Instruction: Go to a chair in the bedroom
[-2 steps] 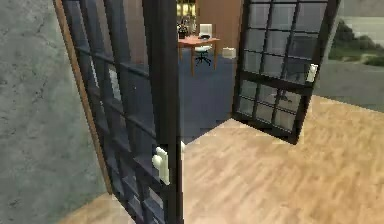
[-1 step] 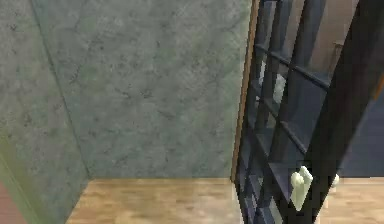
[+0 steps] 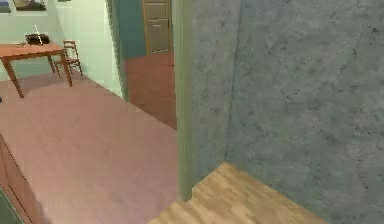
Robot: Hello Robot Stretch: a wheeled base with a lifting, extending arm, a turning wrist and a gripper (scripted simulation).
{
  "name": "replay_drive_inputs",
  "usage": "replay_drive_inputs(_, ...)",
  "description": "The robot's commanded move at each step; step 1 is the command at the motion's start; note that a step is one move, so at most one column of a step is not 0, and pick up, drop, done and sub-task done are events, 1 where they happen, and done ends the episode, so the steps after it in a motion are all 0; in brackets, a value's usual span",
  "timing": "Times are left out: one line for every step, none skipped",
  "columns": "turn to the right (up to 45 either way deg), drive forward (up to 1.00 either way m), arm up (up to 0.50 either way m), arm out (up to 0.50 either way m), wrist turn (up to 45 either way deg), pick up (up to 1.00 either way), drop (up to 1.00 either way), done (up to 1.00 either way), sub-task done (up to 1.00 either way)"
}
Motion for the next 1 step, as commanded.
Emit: replay_drive_inputs(-42.0, 0.00, 0.00, 0.00, 0.0, 0.00, 0.00, 0.00, 0.00)
